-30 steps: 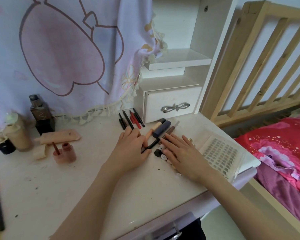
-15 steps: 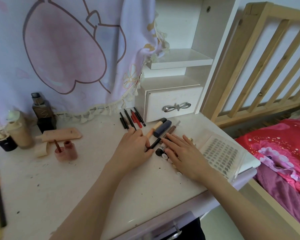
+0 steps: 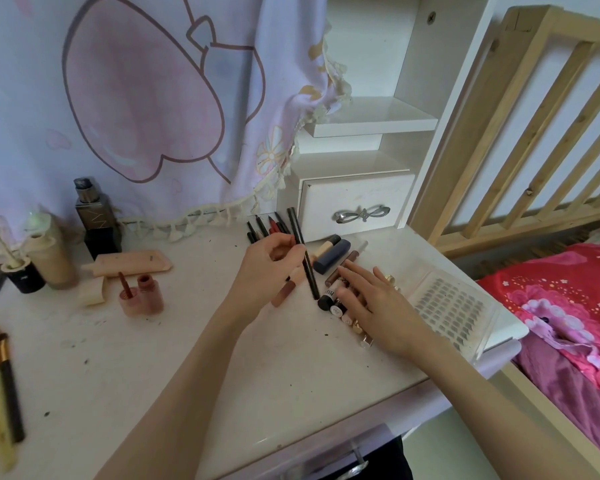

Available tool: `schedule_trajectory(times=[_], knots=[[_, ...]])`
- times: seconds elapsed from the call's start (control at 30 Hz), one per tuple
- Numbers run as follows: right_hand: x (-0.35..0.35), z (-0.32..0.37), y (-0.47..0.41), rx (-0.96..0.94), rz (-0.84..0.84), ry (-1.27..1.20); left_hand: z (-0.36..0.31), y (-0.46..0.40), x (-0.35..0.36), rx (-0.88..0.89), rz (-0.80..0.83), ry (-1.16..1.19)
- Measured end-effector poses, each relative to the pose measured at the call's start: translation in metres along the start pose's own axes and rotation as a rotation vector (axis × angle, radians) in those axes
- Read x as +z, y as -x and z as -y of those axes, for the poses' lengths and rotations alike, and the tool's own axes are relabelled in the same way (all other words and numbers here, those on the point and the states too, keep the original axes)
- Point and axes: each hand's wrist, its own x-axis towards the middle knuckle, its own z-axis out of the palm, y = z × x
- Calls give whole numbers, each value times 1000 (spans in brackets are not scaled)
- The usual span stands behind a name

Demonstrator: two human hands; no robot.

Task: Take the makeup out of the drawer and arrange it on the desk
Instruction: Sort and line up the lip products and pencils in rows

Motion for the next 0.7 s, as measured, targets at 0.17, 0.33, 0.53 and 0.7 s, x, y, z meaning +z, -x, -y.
schedule_trajectory(times=[0.17,0.33,0.53,0.7], knots=[[-2,20,-8,37,-159,-284,-2,1,-6,-9,85,169],[-8,34,-18,264,-132,-1049,-2,1,-11,-4,180,295],[-18,34,-27,368,-127,-1731,-1,3,-17,102,276,152],[-11,37,-27,386,-99,-1562,4,2,-14,177,197,-237]])
